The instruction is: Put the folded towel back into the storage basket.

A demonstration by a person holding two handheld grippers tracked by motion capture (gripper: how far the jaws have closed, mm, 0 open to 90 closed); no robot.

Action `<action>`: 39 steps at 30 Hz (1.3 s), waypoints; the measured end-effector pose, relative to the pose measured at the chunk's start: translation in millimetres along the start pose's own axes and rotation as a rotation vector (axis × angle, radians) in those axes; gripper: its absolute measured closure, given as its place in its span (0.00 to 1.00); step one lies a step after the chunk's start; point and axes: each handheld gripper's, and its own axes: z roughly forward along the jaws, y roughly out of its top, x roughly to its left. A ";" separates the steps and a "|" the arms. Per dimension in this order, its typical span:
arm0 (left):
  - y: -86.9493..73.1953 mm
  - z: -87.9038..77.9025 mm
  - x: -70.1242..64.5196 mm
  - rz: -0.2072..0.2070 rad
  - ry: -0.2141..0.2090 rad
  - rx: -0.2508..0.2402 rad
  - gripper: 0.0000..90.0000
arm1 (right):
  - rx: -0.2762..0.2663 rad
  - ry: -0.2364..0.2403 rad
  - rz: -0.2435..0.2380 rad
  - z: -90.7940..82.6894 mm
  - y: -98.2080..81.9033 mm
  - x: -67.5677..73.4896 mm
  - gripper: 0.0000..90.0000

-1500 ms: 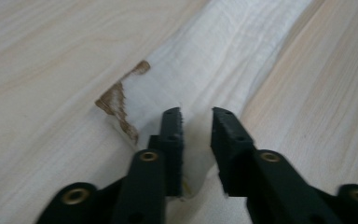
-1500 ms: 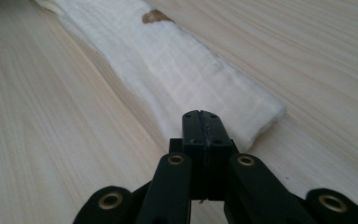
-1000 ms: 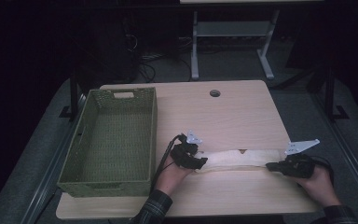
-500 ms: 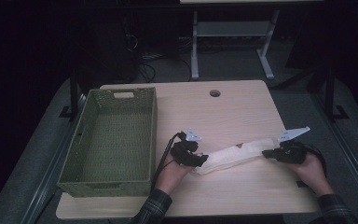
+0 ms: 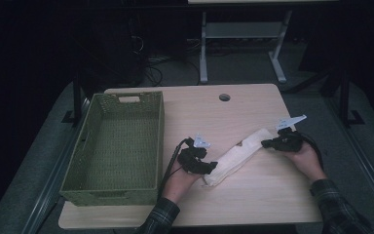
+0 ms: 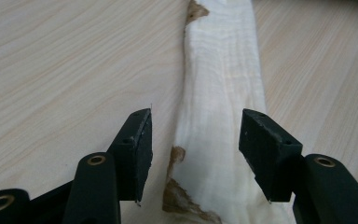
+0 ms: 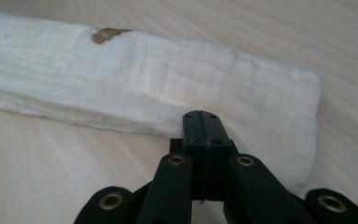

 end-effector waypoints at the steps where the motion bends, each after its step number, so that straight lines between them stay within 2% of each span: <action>1: 0.0 0.1 0.0 0.001 0.000 0.002 0.49 | 0.002 0.002 -0.005 2.7 2.6 -2.3 1.00; 5: -0.3 1.8 0.5 0.002 0.003 0.009 0.49 | 0.013 -0.001 -0.027 11.8 15.1 -2.4 1.00; 7: -1.1 3.7 1.1 0.001 0.008 0.014 0.49 | 0.001 0.002 -0.025 14.4 16.9 -1.4 1.00; 9: -2.9 6.9 2.7 0.011 0.018 0.026 0.53 | -0.021 0.001 -0.033 12.2 15.6 1.3 0.95; 11: -5.1 11.7 5.3 0.009 0.009 0.035 0.61 | -0.028 0.009 -0.037 5.9 14.4 6.6 0.92; 14: -5.8 20.4 8.6 0.019 0.018 0.059 0.73 | -0.049 0.018 -0.051 -3.1 10.8 13.7 0.87; 18: -4.2 27.3 12.9 0.036 0.015 0.076 0.88 | -0.071 0.030 -0.035 -12.1 4.7 22.4 0.76; 22: -4.0 32.6 12.7 0.052 -0.025 0.109 0.97 | -0.083 0.017 -0.042 -20.8 -1.8 28.0 0.64; 28: -4.9 32.4 1.6 0.096 -0.089 0.135 0.98 | -0.096 0.010 -0.052 -27.9 -4.9 33.7 0.55; 33: -8.0 30.7 -13.6 0.146 -0.149 0.150 0.98 | -0.095 0.012 -0.065 -24.6 -4.3 34.8 0.51; 39: -10.1 33.3 -39.1 0.201 -0.230 0.156 0.98 | -0.094 0.018 -0.075 -21.9 -3.9 35.3 0.49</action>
